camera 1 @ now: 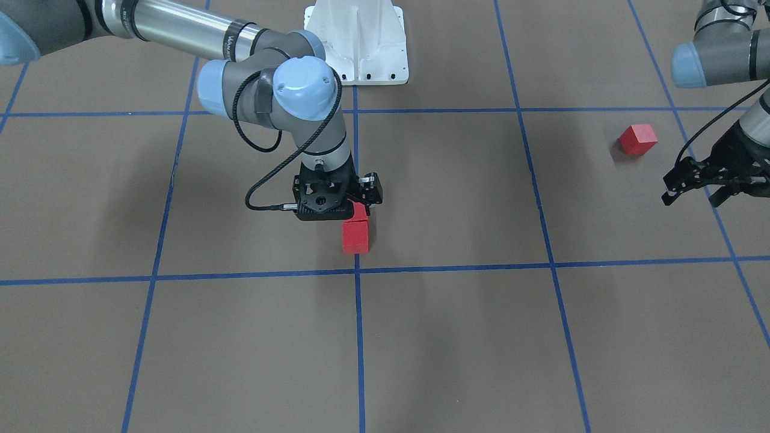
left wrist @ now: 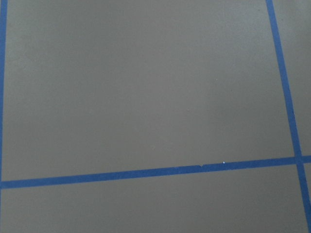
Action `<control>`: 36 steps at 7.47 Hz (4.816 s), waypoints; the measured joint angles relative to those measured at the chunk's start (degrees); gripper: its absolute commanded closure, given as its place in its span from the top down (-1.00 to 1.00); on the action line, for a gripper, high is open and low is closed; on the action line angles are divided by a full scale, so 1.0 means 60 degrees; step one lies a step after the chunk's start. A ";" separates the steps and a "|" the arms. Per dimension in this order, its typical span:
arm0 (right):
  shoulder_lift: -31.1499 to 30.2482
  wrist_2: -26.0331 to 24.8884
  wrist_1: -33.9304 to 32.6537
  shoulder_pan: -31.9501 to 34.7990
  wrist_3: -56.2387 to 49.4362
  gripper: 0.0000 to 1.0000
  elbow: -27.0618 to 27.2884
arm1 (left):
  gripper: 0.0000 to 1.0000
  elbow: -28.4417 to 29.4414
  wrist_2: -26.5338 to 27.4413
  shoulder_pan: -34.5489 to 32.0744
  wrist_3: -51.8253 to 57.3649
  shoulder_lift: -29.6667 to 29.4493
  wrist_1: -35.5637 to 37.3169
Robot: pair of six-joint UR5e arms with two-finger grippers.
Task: Form red blocks into L shape at center
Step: 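Raise the right gripper and move it away from the cubes, then lower the left gripper onto the red cube at the table edge and grasp, then carry the red cube with the left gripper toward the centre cubes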
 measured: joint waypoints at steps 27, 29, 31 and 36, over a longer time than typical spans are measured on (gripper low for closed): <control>-0.2775 0.0443 -0.0379 0.1212 -0.2647 0.98 0.2119 | -1.00 -0.1255 0.1612 0.3799 -0.3892 0.3604 -0.2991; -0.2840 0.0515 -0.0384 0.1243 -0.2646 0.98 0.2208 | -1.00 -0.2603 0.1540 0.3711 -0.4337 0.2276 0.0143; -0.2932 0.0527 -0.0379 0.1301 -0.2656 0.98 0.2222 | -1.00 -0.2717 0.1527 0.3719 -0.6700 0.0056 0.2194; -0.3356 0.0548 -0.0389 0.1838 -0.3796 0.98 0.2194 | -1.00 0.0563 0.2233 0.4035 -1.3026 -0.4784 0.3334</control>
